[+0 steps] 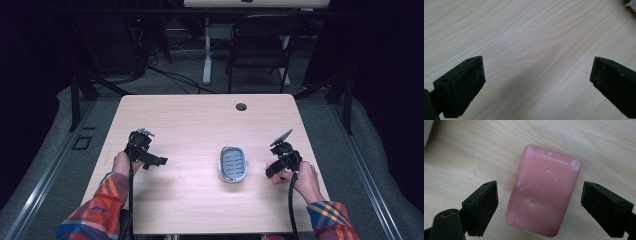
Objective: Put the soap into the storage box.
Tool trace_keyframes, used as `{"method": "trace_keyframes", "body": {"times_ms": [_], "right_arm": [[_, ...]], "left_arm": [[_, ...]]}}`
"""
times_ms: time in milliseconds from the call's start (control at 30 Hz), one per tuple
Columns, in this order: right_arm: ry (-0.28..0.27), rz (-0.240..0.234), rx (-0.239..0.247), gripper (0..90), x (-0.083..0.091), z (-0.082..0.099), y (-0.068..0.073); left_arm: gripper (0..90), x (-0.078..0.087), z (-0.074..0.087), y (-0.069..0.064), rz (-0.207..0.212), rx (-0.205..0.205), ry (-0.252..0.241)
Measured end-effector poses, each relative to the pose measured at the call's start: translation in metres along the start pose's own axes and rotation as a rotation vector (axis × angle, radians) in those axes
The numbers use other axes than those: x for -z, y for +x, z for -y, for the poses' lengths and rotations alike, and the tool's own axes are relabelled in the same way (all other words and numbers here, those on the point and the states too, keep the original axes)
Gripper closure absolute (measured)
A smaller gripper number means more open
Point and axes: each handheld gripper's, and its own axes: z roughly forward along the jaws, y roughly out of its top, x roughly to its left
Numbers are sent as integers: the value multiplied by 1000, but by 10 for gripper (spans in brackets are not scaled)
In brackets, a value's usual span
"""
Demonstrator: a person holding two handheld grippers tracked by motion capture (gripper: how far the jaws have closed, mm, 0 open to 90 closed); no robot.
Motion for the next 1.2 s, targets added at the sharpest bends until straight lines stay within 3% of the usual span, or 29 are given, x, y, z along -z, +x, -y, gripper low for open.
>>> {"method": "trace_keyframes", "body": {"times_ms": [67, 300, 367, 400, 433, 567, 600, 900, 1000, 1167, 1200], "right_arm": [[25, -1, 9, 145, 0, -1, -1], [4, -3, -30, 239, -5, 1, -2], [35, 0, -11, 248, -4, 0, -4], [-4, -18, -47, 258, -7, 2, -2], [-4, -18, -47, 258, -7, 2, -2], [49, -17, -16, 294, -7, 0, -5], [27, -23, -38, 298, -9, 1, -4], [38, -29, -53, 354, -10, 2, -8], [12, -31, -69, 363, -10, 3, -9], [22, -39, -58, 367, -9, 4, -11], [59, -29, -24, 367, -6, 2, -13]], "left_arm": [[0, 0, 0, 0, -1, -2, 2], [0, -1, 0, 0, 1, 1, 7], [0, -1, 0, 0, 2, 1, 7], [0, -1, 0, -1, 2, 1, 7], [0, -1, 0, -1, 2, 1, 7], [0, -1, 0, 0, 2, 1, 10], [0, -1, 0, 0, 1, 2, 10], [0, -1, 0, -1, 1, 0, 10], [0, -1, 0, -1, 1, 0, 9], [0, -1, 0, -1, 0, -3, 10], [0, -1, 0, -1, -1, -4, 9]]}}
